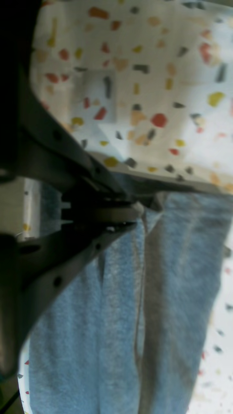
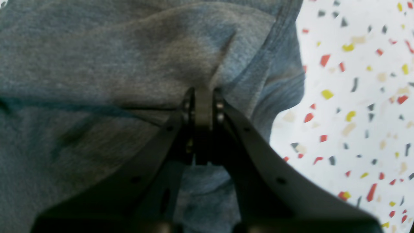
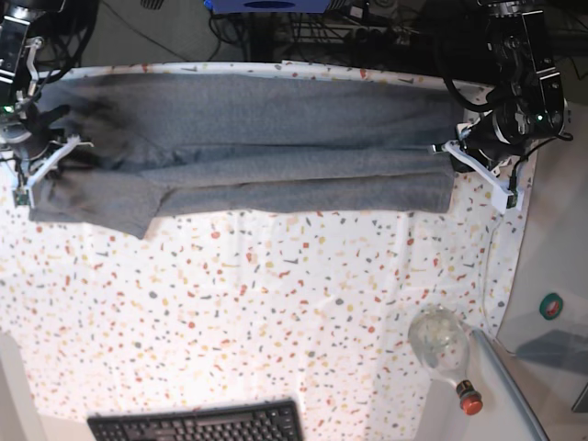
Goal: Layout the t-shirt on the table in an organized manner, then fold the t-shirt properly
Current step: 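Pull the folded shirt toward the collar edge with both grippers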
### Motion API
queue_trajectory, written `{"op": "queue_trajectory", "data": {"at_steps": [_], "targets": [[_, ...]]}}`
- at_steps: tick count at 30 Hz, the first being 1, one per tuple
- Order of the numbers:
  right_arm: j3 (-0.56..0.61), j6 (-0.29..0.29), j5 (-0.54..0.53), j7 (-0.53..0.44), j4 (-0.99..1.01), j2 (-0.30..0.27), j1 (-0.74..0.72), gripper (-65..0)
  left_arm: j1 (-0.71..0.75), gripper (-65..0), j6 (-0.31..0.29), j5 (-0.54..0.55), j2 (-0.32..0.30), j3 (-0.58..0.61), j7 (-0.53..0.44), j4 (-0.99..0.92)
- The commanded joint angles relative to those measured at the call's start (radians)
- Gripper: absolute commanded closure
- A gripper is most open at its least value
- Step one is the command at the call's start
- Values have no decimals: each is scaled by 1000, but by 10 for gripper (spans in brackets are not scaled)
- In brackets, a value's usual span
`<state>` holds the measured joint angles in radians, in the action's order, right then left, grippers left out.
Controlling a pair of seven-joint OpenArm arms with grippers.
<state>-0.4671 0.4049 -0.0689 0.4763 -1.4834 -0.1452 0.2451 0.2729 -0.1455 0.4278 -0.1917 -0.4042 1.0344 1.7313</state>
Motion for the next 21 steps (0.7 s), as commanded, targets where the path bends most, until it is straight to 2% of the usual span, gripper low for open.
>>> {"op": "queue_trajectory", "data": {"at_steps": [1, 18, 21], "targets": [[-6, -8, 1, -18, -15, -12, -3, 0, 6, 0, 2, 3, -15, -5, -19, 17], [-6, -8, 1, -17, -15, -12, 33, 0, 53, 0, 2, 3, -16, -5, -19, 12], [-6, -8, 2, -17, -16, -12, 36, 0, 55, 0, 2, 3, -38, 1, -19, 12]]}}
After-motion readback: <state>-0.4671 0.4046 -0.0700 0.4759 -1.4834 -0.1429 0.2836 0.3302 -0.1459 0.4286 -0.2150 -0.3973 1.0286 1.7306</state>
